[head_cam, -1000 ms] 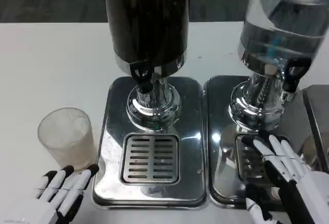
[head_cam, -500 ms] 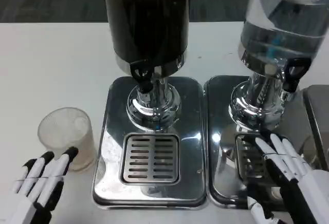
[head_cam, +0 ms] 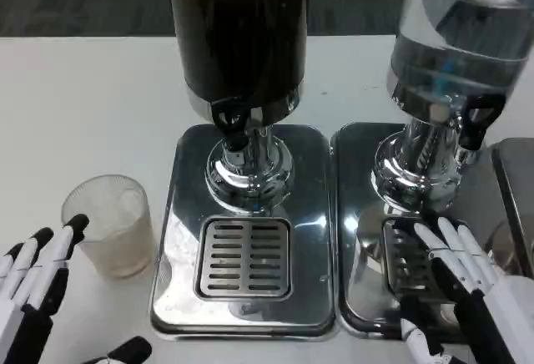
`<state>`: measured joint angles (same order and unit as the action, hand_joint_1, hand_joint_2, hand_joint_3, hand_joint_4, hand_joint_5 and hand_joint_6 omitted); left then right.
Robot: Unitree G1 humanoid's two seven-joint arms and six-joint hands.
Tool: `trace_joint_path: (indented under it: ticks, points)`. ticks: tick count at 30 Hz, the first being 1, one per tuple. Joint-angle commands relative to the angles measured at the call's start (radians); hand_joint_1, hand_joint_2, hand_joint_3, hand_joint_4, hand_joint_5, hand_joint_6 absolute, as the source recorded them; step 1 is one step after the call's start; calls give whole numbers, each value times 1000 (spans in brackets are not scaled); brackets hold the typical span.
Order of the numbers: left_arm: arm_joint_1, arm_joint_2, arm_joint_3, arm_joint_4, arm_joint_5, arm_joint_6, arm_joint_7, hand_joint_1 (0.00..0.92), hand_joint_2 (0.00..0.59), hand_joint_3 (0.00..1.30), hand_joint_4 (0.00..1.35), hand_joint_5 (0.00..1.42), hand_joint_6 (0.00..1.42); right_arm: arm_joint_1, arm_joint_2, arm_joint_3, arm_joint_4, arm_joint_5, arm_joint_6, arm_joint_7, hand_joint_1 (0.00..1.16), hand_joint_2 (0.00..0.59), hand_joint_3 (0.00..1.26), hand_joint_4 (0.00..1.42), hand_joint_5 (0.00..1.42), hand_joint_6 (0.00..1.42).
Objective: Grasp the cup under the faucet to collect the drink, then remove the cup.
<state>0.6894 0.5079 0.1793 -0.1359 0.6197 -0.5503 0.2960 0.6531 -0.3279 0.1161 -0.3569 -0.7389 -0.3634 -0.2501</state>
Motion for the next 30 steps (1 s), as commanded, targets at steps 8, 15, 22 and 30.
trace_joint_path:
  ticks: [8,15,22,30]
  points:
    - [-110,8,19,74,-68,80,-85,0,48,0,0,0,0,-6,2,5,-2,3,-7,6,489,558,117,22,0,80]
    - [-215,28,22,176,-78,96,-96,0,32,0,0,0,0,2,23,24,-14,-16,9,4,485,554,118,22,0,81]
    - [-303,55,21,273,-136,103,-127,0,24,0,0,0,0,20,47,42,-22,-36,18,0,481,554,127,32,0,81]
    - [-399,82,0,401,-154,75,-128,0,15,0,0,0,0,18,56,47,-27,-36,26,1,484,561,132,35,0,93]
